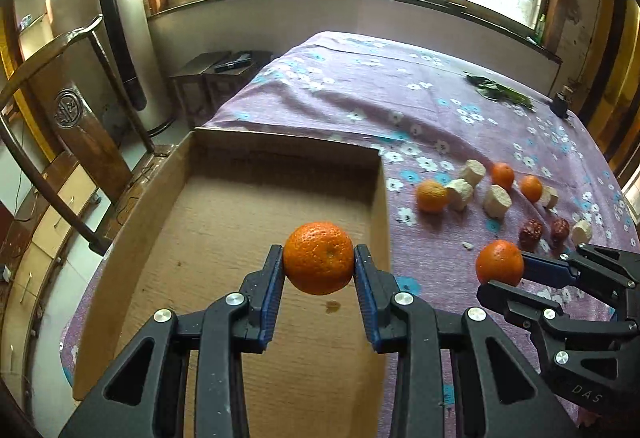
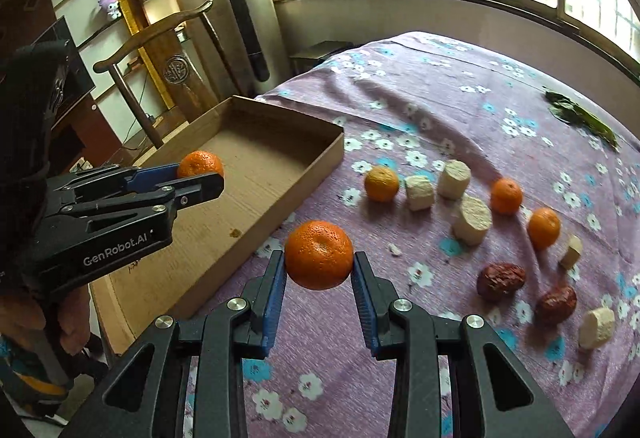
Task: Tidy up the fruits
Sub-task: 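Carry both mandarins over the cardboard tray and open both grippers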
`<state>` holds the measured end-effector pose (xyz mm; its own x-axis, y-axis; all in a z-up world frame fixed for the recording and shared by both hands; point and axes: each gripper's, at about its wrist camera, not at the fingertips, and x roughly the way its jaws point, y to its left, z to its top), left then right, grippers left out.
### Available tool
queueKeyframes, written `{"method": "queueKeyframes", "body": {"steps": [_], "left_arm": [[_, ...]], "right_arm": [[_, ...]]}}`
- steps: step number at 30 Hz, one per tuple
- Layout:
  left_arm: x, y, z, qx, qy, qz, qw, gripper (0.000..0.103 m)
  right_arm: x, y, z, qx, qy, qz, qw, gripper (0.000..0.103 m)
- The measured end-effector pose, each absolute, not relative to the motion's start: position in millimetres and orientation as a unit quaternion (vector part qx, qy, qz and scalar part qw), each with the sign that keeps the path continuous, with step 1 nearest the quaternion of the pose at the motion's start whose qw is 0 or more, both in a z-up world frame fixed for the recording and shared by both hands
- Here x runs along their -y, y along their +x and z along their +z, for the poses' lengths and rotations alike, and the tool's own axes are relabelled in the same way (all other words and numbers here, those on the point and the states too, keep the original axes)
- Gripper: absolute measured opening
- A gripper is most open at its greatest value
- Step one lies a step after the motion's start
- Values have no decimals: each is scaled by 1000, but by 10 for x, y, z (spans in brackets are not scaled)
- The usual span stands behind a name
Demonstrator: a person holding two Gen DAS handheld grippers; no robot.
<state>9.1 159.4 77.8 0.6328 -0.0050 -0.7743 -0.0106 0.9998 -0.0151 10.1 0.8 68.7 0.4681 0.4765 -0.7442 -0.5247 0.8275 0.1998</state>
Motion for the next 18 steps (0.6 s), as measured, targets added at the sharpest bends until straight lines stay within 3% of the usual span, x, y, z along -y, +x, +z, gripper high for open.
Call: {"method": "queueKeyframes", "body": {"steps": [18], "left_arm": [[-2232,472,385,-487,-69,71,868,34]], "right_arm": [[-1051,567,397,-448,-100,347,818,37]]}}
